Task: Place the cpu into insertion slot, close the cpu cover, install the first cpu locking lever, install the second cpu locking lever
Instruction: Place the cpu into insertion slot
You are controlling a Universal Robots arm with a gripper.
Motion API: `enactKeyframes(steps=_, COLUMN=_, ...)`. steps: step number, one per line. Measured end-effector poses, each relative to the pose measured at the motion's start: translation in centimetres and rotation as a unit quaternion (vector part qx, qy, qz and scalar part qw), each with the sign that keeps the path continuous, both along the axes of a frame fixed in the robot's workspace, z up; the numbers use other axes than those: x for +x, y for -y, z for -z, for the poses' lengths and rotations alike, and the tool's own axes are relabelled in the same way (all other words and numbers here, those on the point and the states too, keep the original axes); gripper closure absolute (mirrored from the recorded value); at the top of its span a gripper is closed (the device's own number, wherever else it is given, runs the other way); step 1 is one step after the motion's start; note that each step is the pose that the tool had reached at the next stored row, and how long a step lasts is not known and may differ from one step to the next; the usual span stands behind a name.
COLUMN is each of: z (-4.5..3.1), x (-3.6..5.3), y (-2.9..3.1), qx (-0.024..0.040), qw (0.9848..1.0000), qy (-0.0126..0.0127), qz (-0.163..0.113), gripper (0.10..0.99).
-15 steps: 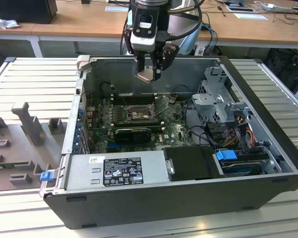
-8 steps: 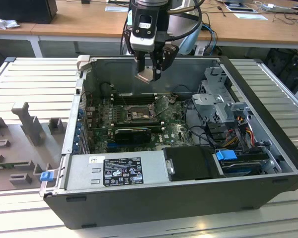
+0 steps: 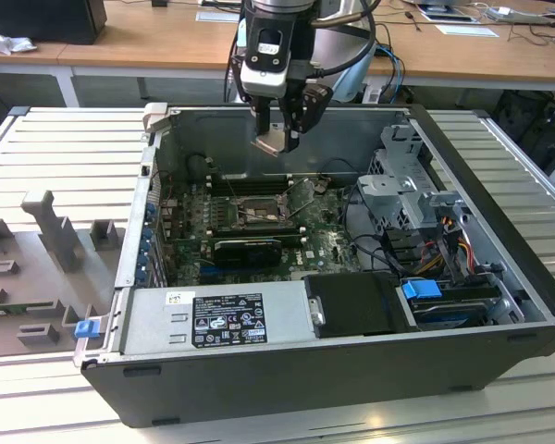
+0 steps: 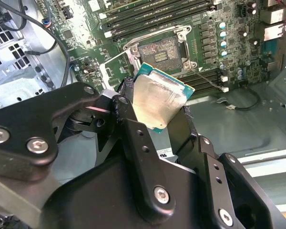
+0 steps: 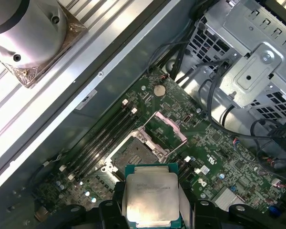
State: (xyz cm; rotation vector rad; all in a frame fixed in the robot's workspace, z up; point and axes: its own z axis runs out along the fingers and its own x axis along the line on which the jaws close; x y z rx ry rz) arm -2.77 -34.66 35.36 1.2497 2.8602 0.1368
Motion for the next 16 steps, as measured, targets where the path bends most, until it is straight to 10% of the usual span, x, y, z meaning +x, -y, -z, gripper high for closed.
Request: enactKeyframes(steps=16, z=0.17, x=0.00, y=0.00, qx=-0.0001, qw=0.9992, qy=0.0000, qz=0.040, gripper=0.557)
